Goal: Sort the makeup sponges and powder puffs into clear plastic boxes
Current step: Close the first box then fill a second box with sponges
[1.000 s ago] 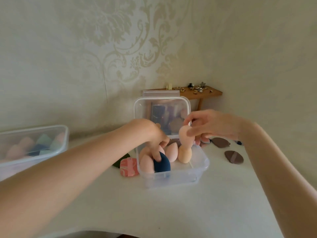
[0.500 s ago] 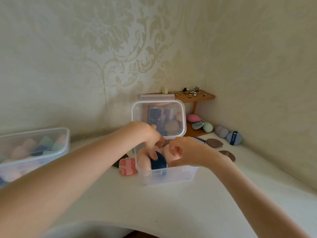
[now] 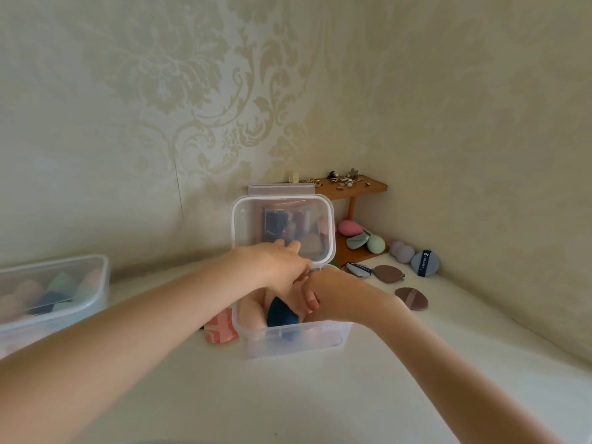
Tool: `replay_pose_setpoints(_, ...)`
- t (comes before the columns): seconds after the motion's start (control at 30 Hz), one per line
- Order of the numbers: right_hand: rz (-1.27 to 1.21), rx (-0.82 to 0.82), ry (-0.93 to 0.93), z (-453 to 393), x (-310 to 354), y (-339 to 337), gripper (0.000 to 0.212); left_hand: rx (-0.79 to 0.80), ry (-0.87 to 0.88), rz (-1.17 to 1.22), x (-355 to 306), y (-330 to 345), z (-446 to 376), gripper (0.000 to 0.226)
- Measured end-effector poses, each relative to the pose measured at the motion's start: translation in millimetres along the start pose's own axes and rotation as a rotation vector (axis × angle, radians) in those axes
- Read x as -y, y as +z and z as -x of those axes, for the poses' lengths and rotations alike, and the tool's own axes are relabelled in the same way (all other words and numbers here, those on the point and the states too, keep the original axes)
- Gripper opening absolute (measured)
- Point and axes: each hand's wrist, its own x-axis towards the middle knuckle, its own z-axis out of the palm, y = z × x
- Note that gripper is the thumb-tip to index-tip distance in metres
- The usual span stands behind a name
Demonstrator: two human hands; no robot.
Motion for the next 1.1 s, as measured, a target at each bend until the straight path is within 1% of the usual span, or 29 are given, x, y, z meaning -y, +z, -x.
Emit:
replay_pose_setpoints(0.03,0.017,-0.01,-0.009,1,0,0,0.014,-0.018,0.003,-0.001,1,4,-3,0.063)
replay_pose_setpoints(0.07,-0.007,-0.003,0.003,2,1,-1,0.015,-0.034,0.014,0.014,4,7,-5,0.063)
replay_pose_setpoints(0.1,-0.031,0.01,-0.022,5,2,-4,0.005,-0.043,0.027,0.028,6,9,-6,0.062)
replay_pose_setpoints(0.17,-0.038,0.052,-0.053,11,1,-18,0.034,-0.049,0.048,0.018,8,10,-8,0.057)
replay_pose_setpoints(0.2,-0.045,0.036,-0.029,13,-4,-27,0.04,-0.049,0.06,-0.004,9,9,-9,0.055)
replay_pose_setpoints(0.23,-0.068,-0.036,0.009,12,-14,-37,0.04,-0.045,0.07,-0.02,10,8,-10,0.055)
replay_pose_setpoints(0.3,-0.152,-0.323,0.117,0,-45,-51,0.033,-0.031,0.08,-0.026,10,6,-12,0.054)
replay_pose_setpoints(0.33,-0.17,-0.438,0.192,-11,-63,-54,0.029,-0.021,0.088,-0.029,11,6,-13,0.054)
replay_pose_setpoints(0.37,-0.159,-0.485,0.272,-21,-78,-55,0.027,-0.014,0.098,-0.041,12,5,-15,0.055)
replay_pose_setpoints(0.43,-0.084,-0.429,0.39,-50,-107,-48,0.026,-0.007,0.122,-0.064,14,5,-18,0.056)
replay_pose_setpoints(0.57,0.131,-0.256,0.364,-99,-140,-30,0.035,-0.017,0.146,-0.075,16,5,-20,0.05)
replay_pose_setpoints(0.67,0.109,-0.162,0.446,-121,-156,-22,0.044,-0.016,0.14,-0.091,15,5,-20,0.049)
replay_pose_setpoints(0.73,0.108,-0.14,0.495,-127,-161,-20,0.05,-0.004,0.135,-0.097,14,4,-22,0.048)
replay_pose_setpoints(0.8,0.142,-0.174,0.454,-126,-158,-23,0.048,0.017,0.133,-0.084,13,3,-24,0.048)
replay_pose_setpoints(0.87,0.143,-0.278,0.411,-116,-152,-30,0.041,0.034,0.138,-0.077,14,3,-26,0.048)
replay_pose_setpoints(0.9,0.105,-0.342,0.398,-108,-148,-36,0.036,0.034,0.142,-0.081,14,4,-26,0.048)
replay_pose_setpoints(0.97,-0.036,-0.443,0.348,-85,-138,-52,0.024,0.033,0.151,-0.077,13,3,-24,0.05)
replay_pose_setpoints(1.03,-0.163,-0.493,0.253,-53,-121,-70,0.015,0.037,0.141,-0.075,12,3,-22,0.052)
replay_pose_setpoints(1.07,-0.245,-0.49,0.182,-36,-109,-78,0.012,0.038,0.132,-0.077,10,2,-21,0.049)
replay_pose_setpoints(1.1,-0.33,-0.449,0.095,-18,-94,-86,0.012,0.038,0.122,-0.073,9,3,-20,0.046)
